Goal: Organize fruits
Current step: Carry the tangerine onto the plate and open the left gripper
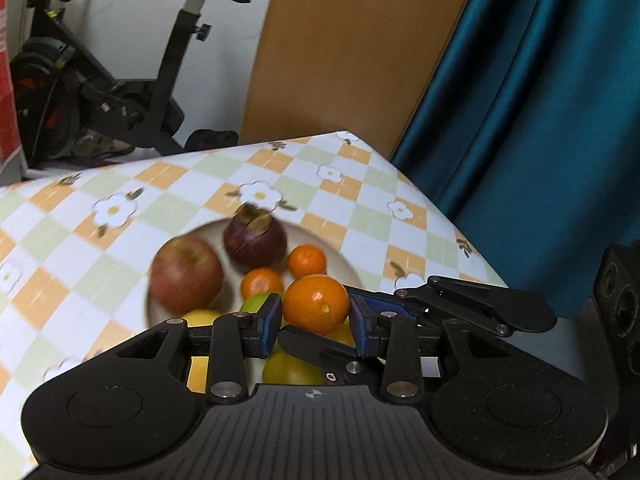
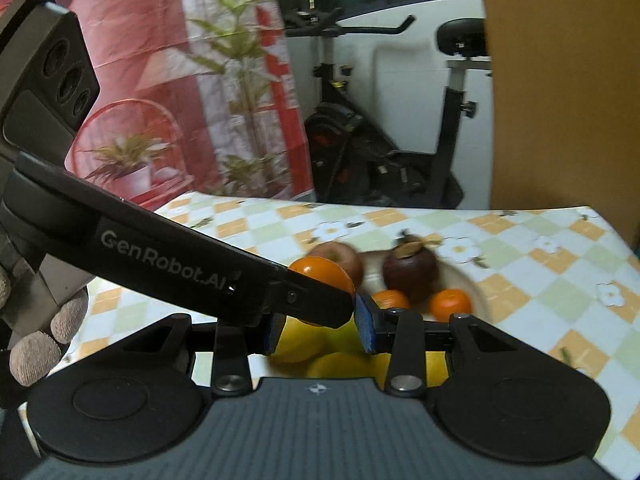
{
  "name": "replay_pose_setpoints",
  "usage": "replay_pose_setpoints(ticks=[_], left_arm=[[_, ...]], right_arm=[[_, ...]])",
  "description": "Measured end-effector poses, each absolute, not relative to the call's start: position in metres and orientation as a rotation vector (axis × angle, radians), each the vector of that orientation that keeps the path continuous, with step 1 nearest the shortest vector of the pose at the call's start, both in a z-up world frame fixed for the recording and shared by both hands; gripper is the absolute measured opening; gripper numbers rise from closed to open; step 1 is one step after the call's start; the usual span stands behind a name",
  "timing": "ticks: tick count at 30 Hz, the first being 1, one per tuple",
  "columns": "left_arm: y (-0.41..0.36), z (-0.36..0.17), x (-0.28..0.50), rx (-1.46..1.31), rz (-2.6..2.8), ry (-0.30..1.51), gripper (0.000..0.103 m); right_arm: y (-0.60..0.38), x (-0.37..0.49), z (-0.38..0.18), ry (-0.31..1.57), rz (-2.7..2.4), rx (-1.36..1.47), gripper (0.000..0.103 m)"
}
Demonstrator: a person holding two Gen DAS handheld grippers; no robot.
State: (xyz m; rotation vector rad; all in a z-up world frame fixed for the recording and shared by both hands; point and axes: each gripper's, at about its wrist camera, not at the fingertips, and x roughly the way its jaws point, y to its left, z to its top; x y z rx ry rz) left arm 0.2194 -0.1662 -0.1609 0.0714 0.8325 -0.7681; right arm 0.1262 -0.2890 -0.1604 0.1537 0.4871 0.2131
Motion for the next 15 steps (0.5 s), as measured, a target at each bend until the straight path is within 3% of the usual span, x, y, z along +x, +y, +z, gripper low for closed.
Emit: replay_pose_setpoints(ticks=[15], left_arm=[[-0.211, -0.188, 0.257, 0.119, -0.759, 0.89, 0.039]], right_arm=[[-0.342, 0.163, -0.187, 0.55, 0.132, 0.229, 0.04]])
